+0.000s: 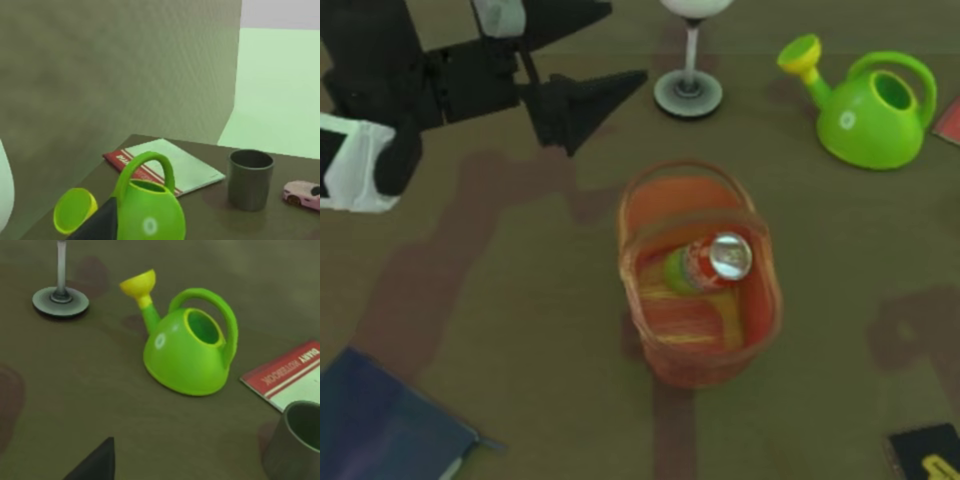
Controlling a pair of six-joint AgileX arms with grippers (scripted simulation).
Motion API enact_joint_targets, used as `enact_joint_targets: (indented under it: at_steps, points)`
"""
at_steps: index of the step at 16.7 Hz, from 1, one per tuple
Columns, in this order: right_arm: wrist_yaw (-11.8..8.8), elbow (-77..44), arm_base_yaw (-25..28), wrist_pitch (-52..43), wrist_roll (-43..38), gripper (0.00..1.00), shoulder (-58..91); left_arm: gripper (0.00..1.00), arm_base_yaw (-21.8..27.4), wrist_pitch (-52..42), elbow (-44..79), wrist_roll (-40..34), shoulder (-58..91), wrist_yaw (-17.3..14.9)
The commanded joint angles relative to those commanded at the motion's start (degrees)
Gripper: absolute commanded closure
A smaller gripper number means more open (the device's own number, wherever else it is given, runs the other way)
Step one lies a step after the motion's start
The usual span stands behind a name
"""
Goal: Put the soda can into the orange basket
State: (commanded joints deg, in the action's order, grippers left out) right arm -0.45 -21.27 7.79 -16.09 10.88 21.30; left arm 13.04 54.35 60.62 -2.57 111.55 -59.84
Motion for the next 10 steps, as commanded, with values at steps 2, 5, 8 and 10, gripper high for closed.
enact_joint_targets:
  at_steps: [2, 5, 8, 10]
  points:
    - [0.1, -10.6, 3.2, -7.2, 4.8, 0.00, 11.0, 0.00, -2.0, -4.6, -3.8, -1.7, -10.7, 5.7]
    - [0.3, -28.5, 8.4, -19.0, 12.9, 0.00, 29.8, 0.00, -5.0, -13.0, -11.7, -3.7, -29.2, 15.4]
    - [0.5, -47.4, 13.7, -31.3, 21.2, 0.00, 49.2, 0.00, -7.8, -22.7, -21.7, -4.6, -48.9, 25.9]
    - [0.7, -59.3, 17.1, -39.1, 26.5, 0.00, 61.5, 0.00, -9.4, -29.4, -29.1, -4.5, -62.0, 33.0]
